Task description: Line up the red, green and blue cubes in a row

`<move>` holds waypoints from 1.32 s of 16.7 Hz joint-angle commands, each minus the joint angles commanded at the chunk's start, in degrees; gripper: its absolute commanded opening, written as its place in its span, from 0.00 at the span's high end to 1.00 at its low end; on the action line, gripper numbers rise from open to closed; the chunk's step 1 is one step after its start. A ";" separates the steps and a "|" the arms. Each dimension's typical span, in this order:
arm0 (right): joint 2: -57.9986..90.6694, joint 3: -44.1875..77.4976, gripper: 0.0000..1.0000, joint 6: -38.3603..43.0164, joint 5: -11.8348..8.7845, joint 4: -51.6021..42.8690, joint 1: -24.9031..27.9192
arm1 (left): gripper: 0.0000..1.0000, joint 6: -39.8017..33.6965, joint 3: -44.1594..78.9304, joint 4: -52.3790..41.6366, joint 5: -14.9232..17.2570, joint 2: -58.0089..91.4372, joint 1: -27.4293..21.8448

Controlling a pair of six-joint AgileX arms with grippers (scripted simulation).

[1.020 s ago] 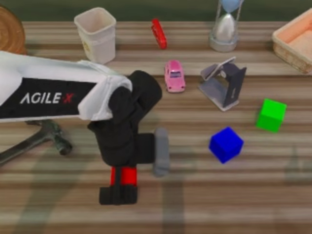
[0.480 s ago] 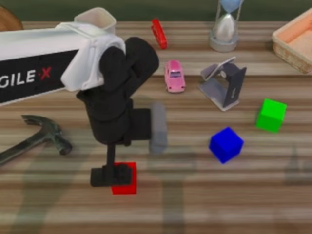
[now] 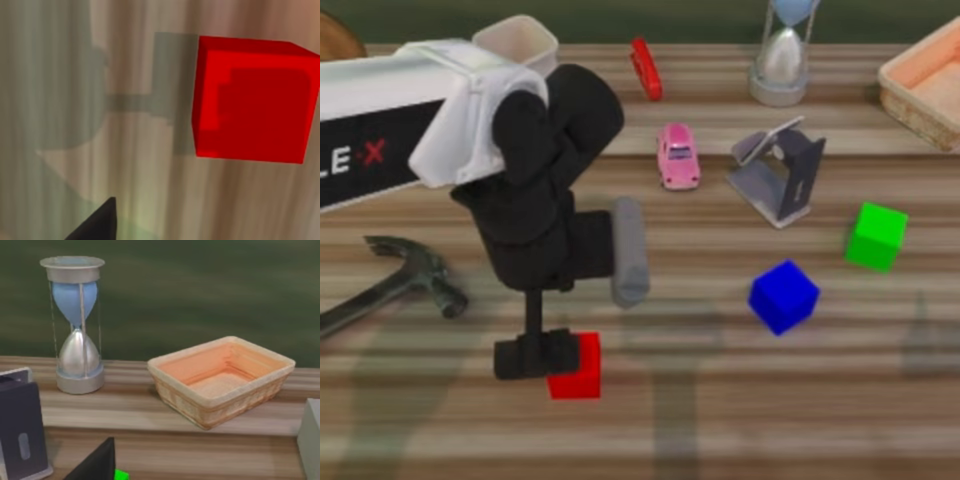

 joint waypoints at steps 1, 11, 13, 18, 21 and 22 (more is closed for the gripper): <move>2.41 2.37 0.00 -1.33 -0.02 -1.62 0.30 | 0.00 -0.91 -1.72 1.32 -0.11 -2.08 1.06; 56.79 47.06 0.00 -24.82 0.26 -30.99 5.06 | 0.00 -21.46 -36.74 24.90 -1.55 -47.89 19.78; 70.64 57.09 0.00 -30.26 0.33 -37.98 6.19 | 0.00 -26.85 -45.62 30.66 -1.81 -59.39 23.79; 99.30 79.32 0.00 -42.35 0.41 -53.38 8.73 | 0.00 -38.76 -62.54 43.77 -1.82 -82.38 31.21; 111.22 90.02 0.00 -47.92 0.37 -60.05 9.91 | 0.00 -44.98 -68.70 50.88 -1.46 -91.93 34.09; 114.37 93.06 0.00 -49.40 0.35 -61.74 10.22 | 0.00 -46.67 -70.07 52.82 -1.33 -94.37 34.76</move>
